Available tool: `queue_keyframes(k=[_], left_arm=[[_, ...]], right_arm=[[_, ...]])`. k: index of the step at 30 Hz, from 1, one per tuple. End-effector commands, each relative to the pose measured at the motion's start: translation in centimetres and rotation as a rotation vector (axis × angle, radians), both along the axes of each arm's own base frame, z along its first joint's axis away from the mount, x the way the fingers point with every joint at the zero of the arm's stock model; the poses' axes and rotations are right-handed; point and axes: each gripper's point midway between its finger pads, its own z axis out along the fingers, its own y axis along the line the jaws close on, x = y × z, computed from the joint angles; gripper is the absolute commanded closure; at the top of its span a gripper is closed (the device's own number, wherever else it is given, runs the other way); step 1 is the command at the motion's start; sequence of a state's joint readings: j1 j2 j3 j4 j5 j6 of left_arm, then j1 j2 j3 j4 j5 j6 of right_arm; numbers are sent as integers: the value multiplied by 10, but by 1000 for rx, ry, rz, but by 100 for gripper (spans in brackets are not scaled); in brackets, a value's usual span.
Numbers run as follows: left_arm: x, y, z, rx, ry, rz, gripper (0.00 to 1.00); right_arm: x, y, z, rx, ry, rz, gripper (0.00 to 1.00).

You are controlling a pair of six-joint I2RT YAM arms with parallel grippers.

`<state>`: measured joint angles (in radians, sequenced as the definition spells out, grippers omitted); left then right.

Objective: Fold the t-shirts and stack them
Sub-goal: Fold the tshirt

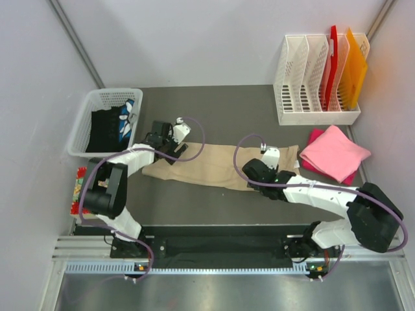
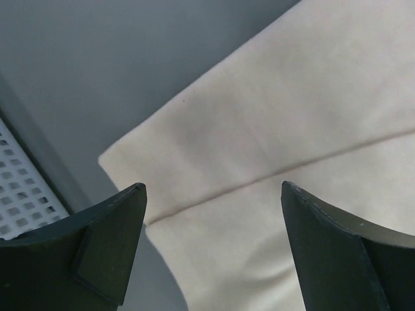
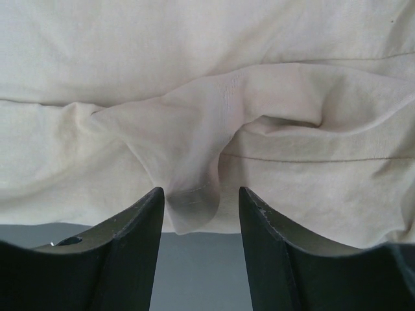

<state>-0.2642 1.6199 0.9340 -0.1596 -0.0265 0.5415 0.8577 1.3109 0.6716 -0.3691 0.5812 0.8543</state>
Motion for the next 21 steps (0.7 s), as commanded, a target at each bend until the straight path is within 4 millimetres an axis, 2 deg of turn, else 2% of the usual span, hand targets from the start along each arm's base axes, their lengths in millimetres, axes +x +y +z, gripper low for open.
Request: queue_keyframes(k=[1, 4, 6, 7, 14, 21], left_arm=[[16, 6, -18, 26, -36, 82, 11], [6, 12, -36, 68, -10, 75, 12], [-1, 17, -40, 93, -2, 66, 12], [2, 16, -39, 90, -24, 63, 12], [-12, 22, -42, 118, -34, 43, 12], [-17, 27, -44, 149, -40, 32, 12]], right_arm=[[6, 13, 5, 48, -32, -2, 51], [11, 20, 0, 45, -25, 4, 51], [16, 26, 3, 47, -30, 11, 51], [17, 27, 0, 38, -23, 14, 52], [39, 46, 12, 31, -44, 21, 52], [62, 47, 30, 14, -72, 11, 53]])
